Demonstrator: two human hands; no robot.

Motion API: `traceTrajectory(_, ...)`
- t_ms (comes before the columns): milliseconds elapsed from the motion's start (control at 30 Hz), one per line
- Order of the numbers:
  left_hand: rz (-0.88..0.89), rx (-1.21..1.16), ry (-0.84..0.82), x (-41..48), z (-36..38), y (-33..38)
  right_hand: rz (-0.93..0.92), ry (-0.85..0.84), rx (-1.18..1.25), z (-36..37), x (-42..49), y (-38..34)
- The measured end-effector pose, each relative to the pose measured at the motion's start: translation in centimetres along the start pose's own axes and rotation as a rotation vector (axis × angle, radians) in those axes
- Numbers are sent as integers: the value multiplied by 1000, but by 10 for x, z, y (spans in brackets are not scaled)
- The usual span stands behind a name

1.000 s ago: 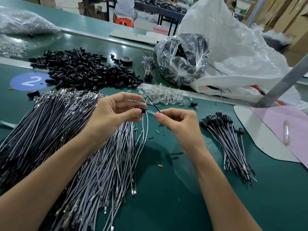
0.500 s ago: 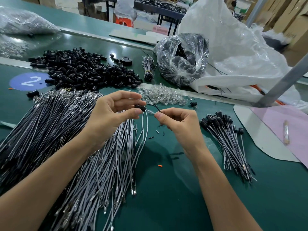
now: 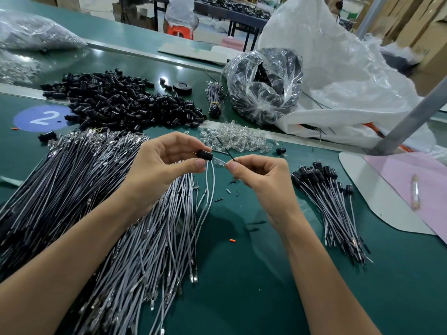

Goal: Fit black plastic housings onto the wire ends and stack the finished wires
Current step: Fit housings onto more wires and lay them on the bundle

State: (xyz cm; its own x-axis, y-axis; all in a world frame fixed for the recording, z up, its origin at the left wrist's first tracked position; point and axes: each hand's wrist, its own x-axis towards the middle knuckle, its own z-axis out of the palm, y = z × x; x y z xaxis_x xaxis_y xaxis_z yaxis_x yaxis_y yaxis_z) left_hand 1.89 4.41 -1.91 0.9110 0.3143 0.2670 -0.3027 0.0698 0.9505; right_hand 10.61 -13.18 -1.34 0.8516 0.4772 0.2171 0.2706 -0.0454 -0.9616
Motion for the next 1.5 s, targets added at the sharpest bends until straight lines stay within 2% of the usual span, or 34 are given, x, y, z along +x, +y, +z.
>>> traceTrajectory(867,-41,-98,60,0,2,-2,0,-18,0,1,-1,0)
traceTrajectory(1500,-59,21,39,-2,4,-2,-43,2,-66,3,-1,2)
